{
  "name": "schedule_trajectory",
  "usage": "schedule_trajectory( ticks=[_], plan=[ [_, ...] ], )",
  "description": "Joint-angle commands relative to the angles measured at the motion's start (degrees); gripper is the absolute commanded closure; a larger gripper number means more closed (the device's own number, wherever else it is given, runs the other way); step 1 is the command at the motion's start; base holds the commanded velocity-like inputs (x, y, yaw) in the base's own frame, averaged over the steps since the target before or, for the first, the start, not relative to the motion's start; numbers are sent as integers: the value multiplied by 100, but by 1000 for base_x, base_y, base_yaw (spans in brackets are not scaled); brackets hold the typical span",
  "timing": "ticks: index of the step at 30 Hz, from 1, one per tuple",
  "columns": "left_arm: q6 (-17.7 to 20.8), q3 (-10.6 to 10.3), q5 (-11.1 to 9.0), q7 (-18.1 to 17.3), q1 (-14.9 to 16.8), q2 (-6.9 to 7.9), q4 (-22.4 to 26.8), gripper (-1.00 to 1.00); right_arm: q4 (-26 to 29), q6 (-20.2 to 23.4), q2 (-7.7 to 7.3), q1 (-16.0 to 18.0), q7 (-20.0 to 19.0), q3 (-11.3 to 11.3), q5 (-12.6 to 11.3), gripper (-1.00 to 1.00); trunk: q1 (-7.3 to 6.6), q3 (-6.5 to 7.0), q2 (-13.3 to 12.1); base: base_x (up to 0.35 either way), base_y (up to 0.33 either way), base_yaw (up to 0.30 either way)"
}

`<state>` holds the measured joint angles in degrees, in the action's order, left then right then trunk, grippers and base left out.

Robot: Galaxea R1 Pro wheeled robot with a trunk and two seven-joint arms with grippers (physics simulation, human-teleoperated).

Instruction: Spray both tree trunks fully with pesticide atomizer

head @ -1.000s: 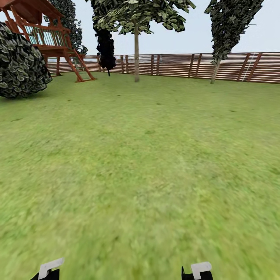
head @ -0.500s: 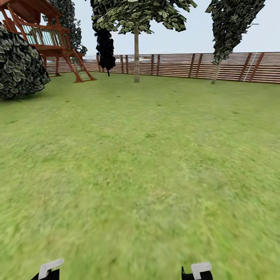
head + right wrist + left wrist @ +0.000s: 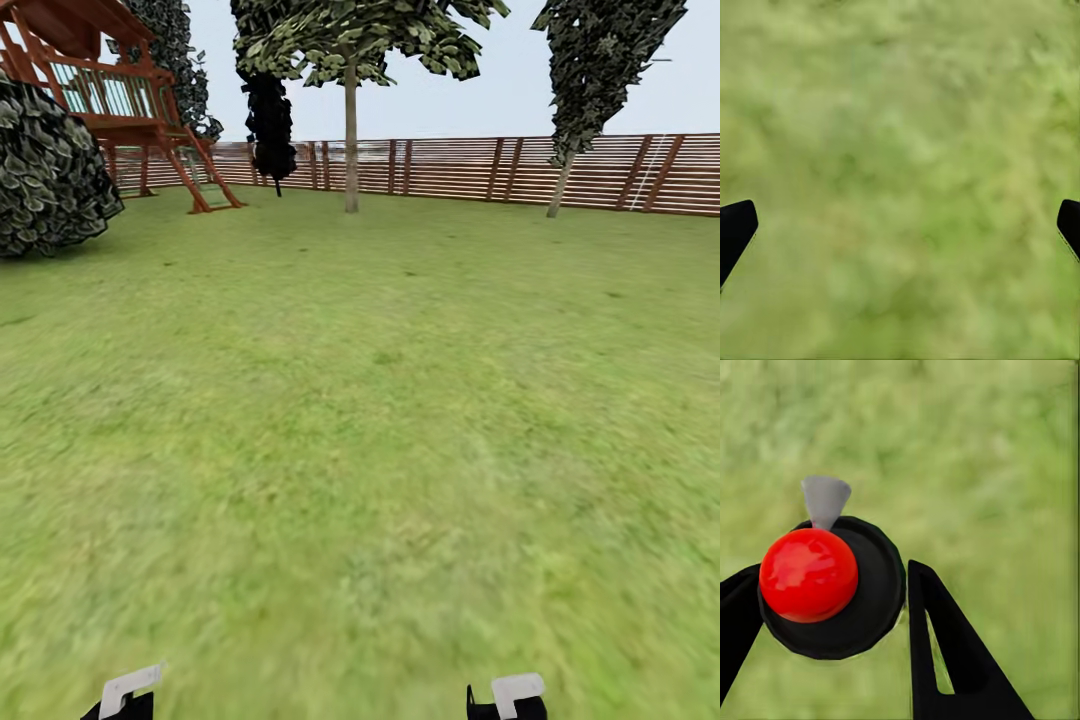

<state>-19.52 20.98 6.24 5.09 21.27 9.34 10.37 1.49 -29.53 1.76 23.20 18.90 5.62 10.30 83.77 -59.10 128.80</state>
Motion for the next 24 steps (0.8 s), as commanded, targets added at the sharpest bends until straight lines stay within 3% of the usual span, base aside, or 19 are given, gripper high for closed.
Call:
schedule_trajectory(
  ticks=[1, 24],
  plan=[
    [0, -1, 0, 1, 0, -1, 1, 100, 0, 0, 0, 0, 0, 0, -1, -100, 0, 0, 0, 337, 0, 0],
    [-4, 0, -9, 1, 0, 1, 9, 100, 0, -1, 0, 0, 0, 0, 0, -100, 0, 0, 0, 337, 0, 0]
  ],
)
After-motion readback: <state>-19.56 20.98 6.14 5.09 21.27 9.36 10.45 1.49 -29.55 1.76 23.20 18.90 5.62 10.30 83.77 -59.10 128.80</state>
